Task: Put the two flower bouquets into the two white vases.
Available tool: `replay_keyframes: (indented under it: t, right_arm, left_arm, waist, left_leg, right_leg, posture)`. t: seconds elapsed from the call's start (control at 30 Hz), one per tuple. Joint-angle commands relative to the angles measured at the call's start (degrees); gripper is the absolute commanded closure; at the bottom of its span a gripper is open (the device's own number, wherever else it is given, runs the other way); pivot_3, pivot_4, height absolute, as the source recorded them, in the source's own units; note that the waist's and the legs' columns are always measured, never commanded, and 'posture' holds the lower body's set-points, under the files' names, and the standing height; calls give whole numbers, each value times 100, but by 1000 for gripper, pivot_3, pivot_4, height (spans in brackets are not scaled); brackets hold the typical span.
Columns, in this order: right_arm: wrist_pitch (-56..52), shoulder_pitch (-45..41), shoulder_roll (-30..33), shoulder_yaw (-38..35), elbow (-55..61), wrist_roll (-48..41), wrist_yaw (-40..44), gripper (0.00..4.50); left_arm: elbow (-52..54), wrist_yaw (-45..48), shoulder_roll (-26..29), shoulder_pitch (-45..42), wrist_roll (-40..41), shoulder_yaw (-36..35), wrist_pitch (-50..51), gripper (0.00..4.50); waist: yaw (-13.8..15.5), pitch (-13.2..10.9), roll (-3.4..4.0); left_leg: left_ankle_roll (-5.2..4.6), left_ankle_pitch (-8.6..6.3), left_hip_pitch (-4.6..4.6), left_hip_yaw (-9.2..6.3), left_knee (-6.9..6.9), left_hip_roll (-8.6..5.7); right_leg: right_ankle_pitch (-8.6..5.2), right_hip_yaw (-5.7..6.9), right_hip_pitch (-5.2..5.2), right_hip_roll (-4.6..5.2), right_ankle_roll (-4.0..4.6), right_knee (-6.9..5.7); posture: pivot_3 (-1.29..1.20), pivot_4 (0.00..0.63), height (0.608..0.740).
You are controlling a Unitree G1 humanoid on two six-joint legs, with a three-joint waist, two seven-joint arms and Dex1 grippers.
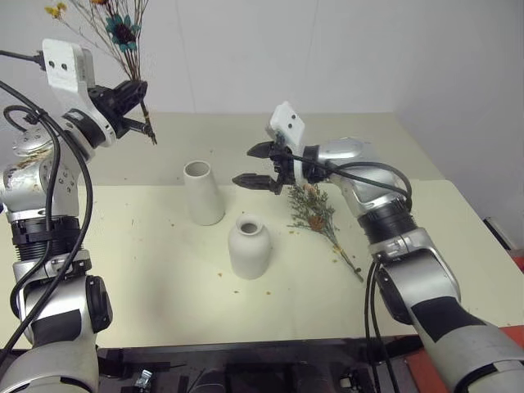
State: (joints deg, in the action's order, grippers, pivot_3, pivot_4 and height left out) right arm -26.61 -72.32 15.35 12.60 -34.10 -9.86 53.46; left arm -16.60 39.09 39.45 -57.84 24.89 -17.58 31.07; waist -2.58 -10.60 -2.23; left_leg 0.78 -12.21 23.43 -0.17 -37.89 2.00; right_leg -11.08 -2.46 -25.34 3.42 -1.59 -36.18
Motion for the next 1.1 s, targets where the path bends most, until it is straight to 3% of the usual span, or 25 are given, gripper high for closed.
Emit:
replay_keyframes:
  t: [0.03, 0.27, 0.53, 1.1]
  right_arm:
    - [-59, -290, -77, -214, -211, 39, -165, 0]
    - [-60, -290, -104, -229, -251, 84, -188, 0]
    - [-184, -213, -94, -264, -69, 85, -248, 0]
    - [-427, 8, -4, -366, 395, 26, -328, 0]
  left_arm:
    - [56, 912, 93, -167, 519, -61, -75, 4466]
    - [-761, 2254, 205, -562, 769, 179, -119, 4466]
    - [-1738, 2449, -25, -1018, 209, 623, -709, 4466]
    - [-1997, 2115, -374, -399, -87, 595, -1261, 4466]
  waist:
    - [-2, 0, 0]
    - [-7, -1, 1]
    - [-9, -1, 1]
    - [-8, -1, 2]
  left_leg:
    - [0, 0, 1, 0, 0, 0]
    - [0, 0, 3, -1, 0, 0]
    - [-1, 0, 1, -2, 0, 0]
    - [-1, 0, 42, -2, 0, 0]
  right_leg:
    - [0, 0, -1, 0, 0, 0]
    - [-1, 2, -2, -2, -2, 1]
    - [-2, 2, -1, -2, -3, -1]
    - [-1, 1, -45, -2, -1, -41]
  posture:
    - [0, 150, 740]
    - [0, 150, 740]
    - [0, 150, 740]
    - [0, 150, 740]
